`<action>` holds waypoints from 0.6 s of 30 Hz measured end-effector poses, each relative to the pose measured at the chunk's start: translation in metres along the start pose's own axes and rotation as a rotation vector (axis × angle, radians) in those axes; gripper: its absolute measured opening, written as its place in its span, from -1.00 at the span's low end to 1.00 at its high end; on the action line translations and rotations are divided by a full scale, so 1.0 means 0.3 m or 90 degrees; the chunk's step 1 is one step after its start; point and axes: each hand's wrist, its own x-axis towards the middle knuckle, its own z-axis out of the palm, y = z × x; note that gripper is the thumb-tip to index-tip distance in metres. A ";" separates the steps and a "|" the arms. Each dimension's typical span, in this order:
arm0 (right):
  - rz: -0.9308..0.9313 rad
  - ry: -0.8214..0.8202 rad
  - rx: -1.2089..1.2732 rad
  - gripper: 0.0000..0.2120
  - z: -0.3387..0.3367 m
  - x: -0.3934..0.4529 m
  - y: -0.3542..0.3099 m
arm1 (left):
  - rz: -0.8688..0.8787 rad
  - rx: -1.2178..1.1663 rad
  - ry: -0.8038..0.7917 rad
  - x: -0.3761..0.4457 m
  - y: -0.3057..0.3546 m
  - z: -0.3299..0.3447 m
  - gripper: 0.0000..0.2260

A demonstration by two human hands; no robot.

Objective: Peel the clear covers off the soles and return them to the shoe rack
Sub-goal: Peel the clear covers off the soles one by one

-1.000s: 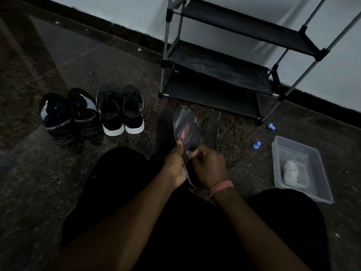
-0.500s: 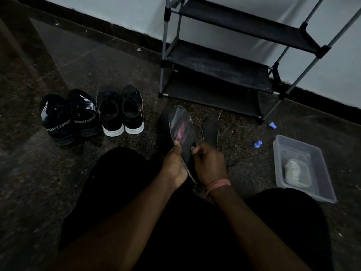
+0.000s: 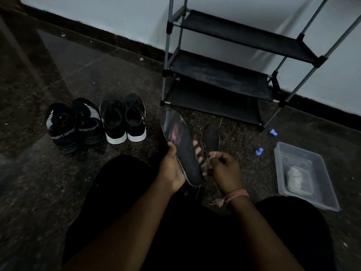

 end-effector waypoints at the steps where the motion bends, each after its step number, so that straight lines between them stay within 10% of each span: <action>1: 0.009 -0.006 0.023 -0.88 0.006 0.000 0.004 | -0.008 -0.002 -0.003 -0.005 0.007 0.003 -0.32; 6: -0.059 -0.055 0.050 -0.91 0.015 -0.003 0.005 | -0.022 0.001 -0.029 -0.014 0.013 -0.006 -0.35; 18: -0.401 -0.030 -0.426 -0.88 0.011 0.026 0.023 | -0.113 -0.076 -0.053 -0.042 0.005 0.000 -0.52</action>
